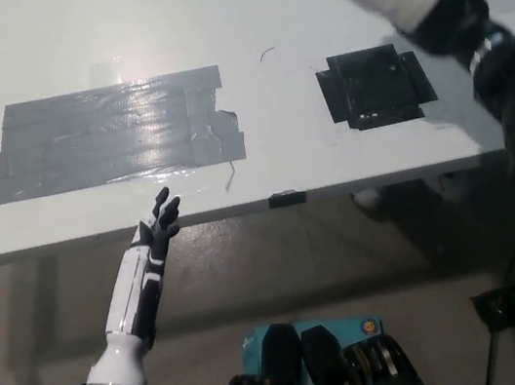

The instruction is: A toilet paper roll is kept on the black spot on the desk infront of the robot and the robot inserts its right thumb into the hole in the centre to grab the roll. Then it passes the roll to a person.

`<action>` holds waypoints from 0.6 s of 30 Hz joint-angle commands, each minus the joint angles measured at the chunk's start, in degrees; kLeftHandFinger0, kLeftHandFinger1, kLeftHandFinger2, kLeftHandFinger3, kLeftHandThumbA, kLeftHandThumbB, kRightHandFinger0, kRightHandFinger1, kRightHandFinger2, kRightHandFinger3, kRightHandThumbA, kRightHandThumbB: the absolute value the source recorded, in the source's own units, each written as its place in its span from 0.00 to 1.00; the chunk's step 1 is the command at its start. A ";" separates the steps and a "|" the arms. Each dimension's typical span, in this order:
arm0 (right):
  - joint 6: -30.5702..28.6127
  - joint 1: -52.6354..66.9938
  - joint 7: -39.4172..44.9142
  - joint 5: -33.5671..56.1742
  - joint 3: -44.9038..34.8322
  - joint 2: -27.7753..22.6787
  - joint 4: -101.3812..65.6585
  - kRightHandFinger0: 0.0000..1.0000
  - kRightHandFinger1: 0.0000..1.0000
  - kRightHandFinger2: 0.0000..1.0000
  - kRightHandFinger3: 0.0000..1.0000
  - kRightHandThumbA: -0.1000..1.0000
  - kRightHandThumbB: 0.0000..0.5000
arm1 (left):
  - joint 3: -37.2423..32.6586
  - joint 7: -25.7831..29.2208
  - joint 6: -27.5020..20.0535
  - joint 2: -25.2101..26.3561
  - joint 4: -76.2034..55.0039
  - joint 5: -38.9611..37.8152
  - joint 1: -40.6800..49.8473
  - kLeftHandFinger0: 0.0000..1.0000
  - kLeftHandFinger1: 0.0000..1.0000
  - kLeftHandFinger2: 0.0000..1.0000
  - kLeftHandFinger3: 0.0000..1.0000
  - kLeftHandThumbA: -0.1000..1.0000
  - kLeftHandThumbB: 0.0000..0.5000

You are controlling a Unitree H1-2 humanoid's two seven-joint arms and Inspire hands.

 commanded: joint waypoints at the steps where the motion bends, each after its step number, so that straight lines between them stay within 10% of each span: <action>1: 1.16 -10.72 -3.50 4.18 1.59 -2.57 2.72 0.00 0.45 0.87 1.00 0.00 0.18 | 0.41 0.64 -1.05 -0.40 0.53 -0.07 -3.41 1.00 1.00 1.00 1.00 1.00 0.16; 18: -0.71 -17.13 -3.38 -0.58 3.35 -4.46 13.91 0.00 0.21 0.82 1.00 0.00 0.19 | -0.19 0.22 -0.91 -0.64 0.62 0.47 -4.84 1.00 1.00 1.00 1.00 1.00 0.14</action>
